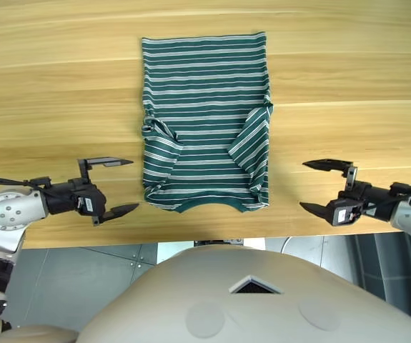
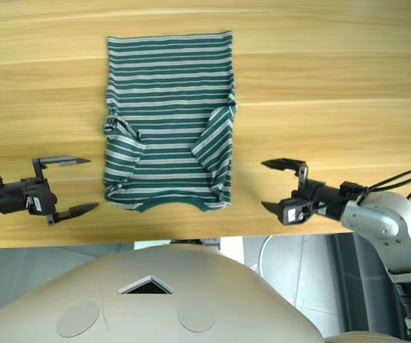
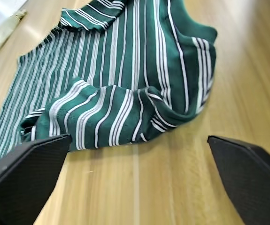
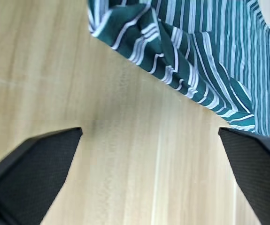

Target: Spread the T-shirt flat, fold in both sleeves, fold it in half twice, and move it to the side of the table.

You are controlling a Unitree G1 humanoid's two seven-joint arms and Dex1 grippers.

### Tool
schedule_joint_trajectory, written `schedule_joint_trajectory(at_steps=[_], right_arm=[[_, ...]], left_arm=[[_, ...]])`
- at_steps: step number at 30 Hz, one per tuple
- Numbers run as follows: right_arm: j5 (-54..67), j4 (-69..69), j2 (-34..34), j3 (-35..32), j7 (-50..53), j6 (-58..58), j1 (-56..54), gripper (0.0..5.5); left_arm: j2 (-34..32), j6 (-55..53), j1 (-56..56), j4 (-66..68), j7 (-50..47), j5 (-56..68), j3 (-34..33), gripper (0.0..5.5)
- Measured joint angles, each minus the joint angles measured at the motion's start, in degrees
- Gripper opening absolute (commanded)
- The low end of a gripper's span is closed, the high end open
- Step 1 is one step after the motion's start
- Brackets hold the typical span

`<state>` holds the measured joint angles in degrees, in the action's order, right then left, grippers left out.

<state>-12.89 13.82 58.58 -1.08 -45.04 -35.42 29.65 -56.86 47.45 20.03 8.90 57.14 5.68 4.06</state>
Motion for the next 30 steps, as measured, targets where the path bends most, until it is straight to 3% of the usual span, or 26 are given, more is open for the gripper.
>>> schedule_joint_trajectory(at_steps=[12, 15, 30], right_arm=[[0.29, 0.04, -3.71, 11.45, -1.21, -0.08, -8.1, 5.37], [0.19, -0.21, -4.19, 12.97, -1.13, 0.06, -9.67, 5.4], [-2.24, -1.95, -6.34, 17.0, 0.12, 1.45, -12.34, 2.53]], left_arm=[[1.74, 1.82, -4.56, 2.25, -1.64, -4.29, 4.32, 5.4], [2.03, 2.76, -5.37, 3.04, -2.44, -4.78, 5.14, 5.05], [2.64, 5.0, -6.62, 4.23, -2.96, -6.07, 9.33, 2.35]])
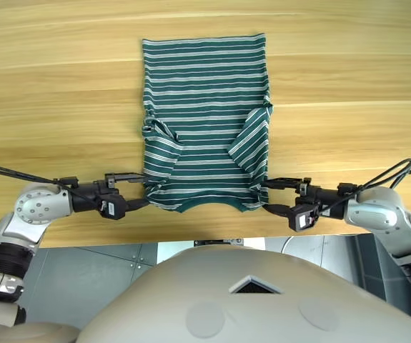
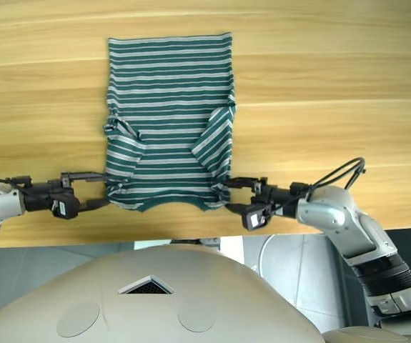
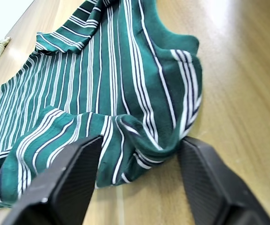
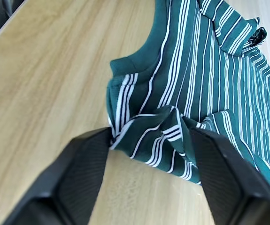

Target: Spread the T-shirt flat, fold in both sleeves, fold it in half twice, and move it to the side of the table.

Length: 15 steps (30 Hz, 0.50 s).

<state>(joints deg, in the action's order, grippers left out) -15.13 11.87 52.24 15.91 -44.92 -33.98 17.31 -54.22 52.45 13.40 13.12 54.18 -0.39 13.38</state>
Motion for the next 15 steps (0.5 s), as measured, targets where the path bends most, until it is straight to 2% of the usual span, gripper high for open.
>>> schedule_joint_trajectory(at_steps=[15], right_arm=[[-1.82, -0.91, -1.05, 0.6, 1.08, 0.74, -0.46, 0.0]], left_arm=[[-0.74, -0.18, -0.12, -0.42, 0.44, -0.36, 2.66, 0.01]])
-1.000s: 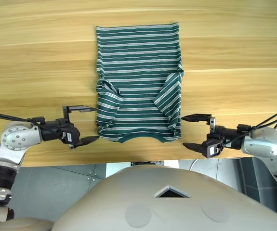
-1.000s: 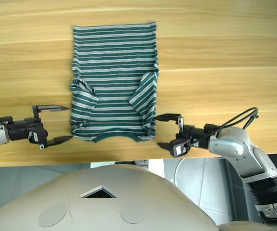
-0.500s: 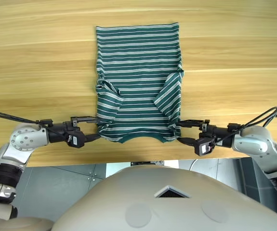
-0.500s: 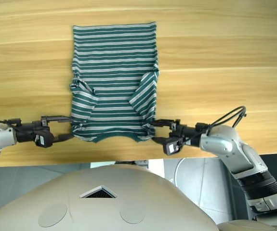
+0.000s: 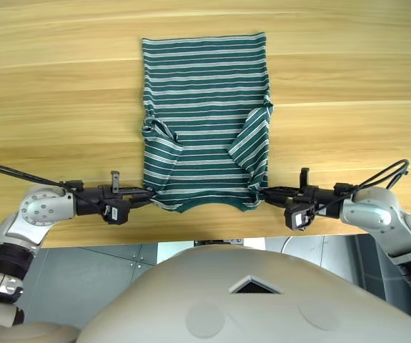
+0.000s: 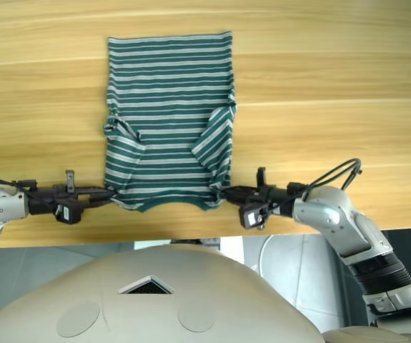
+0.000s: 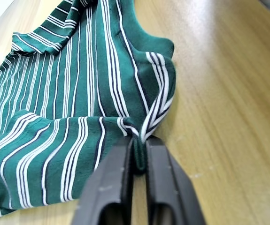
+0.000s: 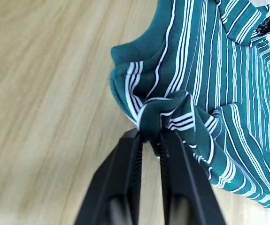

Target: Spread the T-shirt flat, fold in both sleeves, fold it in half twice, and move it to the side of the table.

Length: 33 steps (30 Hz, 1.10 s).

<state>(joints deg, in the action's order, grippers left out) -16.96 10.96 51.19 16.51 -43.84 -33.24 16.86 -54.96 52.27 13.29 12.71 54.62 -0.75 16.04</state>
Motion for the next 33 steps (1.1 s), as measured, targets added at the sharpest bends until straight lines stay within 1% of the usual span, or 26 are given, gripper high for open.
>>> schedule_joint_trajectory(at_steps=[9, 13, 18, 23, 29, 33], right_arm=[[0.24, 0.07, 0.12, 0.74, -0.12, -0.59, 0.61, 0.0], [2.92, 1.77, 2.44, -0.86, -0.86, -1.81, 1.78, 0.0], [9.14, 4.78, 6.78, -7.2, -1.09, -4.6, 5.75, 0.0], [13.38, 6.27, 9.71, -14.32, -1.23, -7.49, 12.21, 0.0], [18.53, 10.11, 11.6, -22.49, -3.14, -10.8, 20.49, 0.0], [23.32, 13.51, 12.62, -26.6, -5.67, -14.71, 26.7, 0.0]], left_arm=[[-0.68, -0.01, -0.22, -1.2, 1.1, 1.12, 1.13, 0.0], [-2.35, 1.2, 0.83, -5.37, 1.85, 6.28, 0.87, 0.0], [-6.41, 3.1, 5.07, -12.54, 1.84, 14.3, -2.51, 0.0], [-8.54, 3.79, 9.82, -16.88, 1.11, 16.59, -6.69, 0.0], [-8.95, 3.97, 15.87, -19.24, 0.5, 16.01, -9.83, 0.0], [-8.58, 3.8, 18.78, -21.38, -0.53, 15.06, -10.95, 0.0]])
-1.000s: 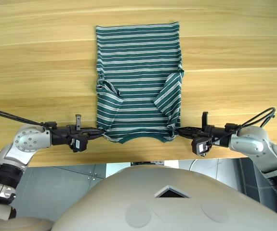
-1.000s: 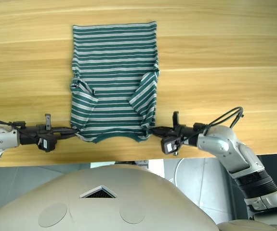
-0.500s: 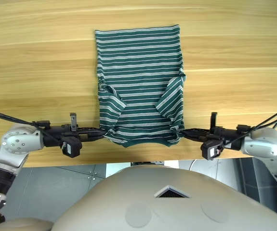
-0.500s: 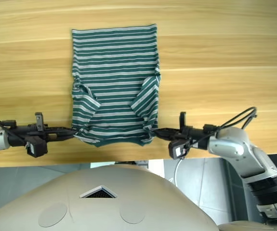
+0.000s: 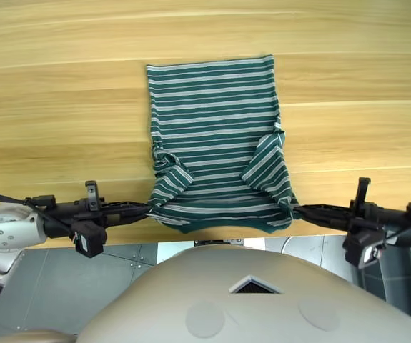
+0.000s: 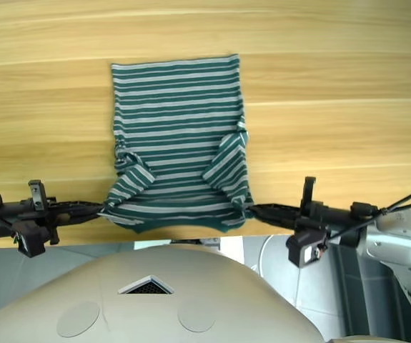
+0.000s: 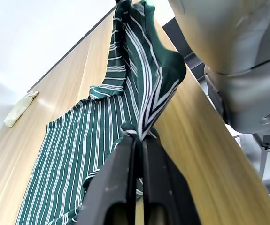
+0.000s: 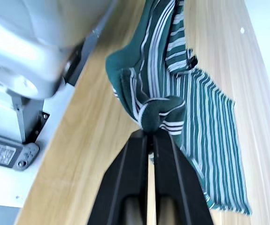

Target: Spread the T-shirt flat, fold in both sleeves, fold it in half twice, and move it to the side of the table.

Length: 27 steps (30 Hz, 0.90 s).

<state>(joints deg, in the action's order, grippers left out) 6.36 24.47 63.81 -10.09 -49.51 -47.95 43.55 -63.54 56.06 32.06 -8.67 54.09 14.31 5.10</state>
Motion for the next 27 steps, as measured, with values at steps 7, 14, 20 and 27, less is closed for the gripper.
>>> schedule_joint_trajectory(at_steps=[7, 14, 20, 27], right_arm=[[3.53, 1.38, 0.29, -1.26, -3.06, 0.14, 1.27, 0.0], [-1.1, -0.17, -4.78, 7.67, -0.51, 17.05, -19.86, 0.0], [-9.64, -7.79, -13.63, 14.9, 3.34, 31.12, -38.9, 0.0], [-21.02, -21.82, -21.21, 22.16, 7.39, 38.29, -54.23, 0.0]], left_arm=[[1.45, -2.53, 0.35, -2.39, -0.22, 0.57, 0.25, 0.0], [10.18, -10.08, -13.37, 4.74, -2.17, 0.65, 1.65, 0.0], [17.21, -14.05, -28.51, 15.42, -3.88, -1.69, 1.13, 0.0], [23.68, -15.26, -46.32, 32.5, -0.52, -6.09, 4.32, 0.0]])
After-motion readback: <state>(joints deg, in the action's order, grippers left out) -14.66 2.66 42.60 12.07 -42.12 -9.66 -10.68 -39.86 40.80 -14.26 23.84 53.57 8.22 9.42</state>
